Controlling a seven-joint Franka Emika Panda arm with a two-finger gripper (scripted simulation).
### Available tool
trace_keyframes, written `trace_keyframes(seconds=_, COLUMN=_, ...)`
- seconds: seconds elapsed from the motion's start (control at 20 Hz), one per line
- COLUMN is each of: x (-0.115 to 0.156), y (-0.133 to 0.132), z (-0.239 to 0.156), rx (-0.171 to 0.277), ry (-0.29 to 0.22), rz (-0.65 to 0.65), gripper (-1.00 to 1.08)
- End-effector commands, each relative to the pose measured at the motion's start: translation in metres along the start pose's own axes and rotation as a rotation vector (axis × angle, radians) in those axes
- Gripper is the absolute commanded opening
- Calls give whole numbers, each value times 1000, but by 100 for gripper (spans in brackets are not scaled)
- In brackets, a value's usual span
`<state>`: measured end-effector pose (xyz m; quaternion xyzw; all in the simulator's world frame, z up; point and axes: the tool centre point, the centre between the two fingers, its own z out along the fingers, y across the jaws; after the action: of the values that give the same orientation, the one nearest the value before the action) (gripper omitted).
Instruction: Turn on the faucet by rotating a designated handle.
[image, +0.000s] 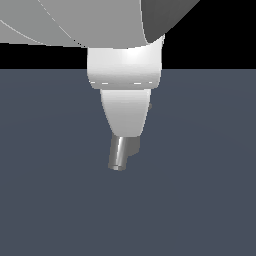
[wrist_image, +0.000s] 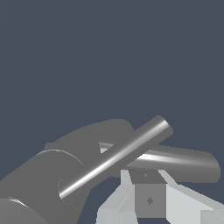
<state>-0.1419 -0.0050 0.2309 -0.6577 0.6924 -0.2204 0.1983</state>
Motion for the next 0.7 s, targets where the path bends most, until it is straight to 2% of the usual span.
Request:
trace_keyframes(seconds=0.0, x=18, y=-5, z=1, rx=-1, ry=14, rz=32, gripper=-100)
trace_keyframes(seconds=0.65, x=55, y=-24, z=1, rx=-7, ry=21, rz=48, gripper=-100)
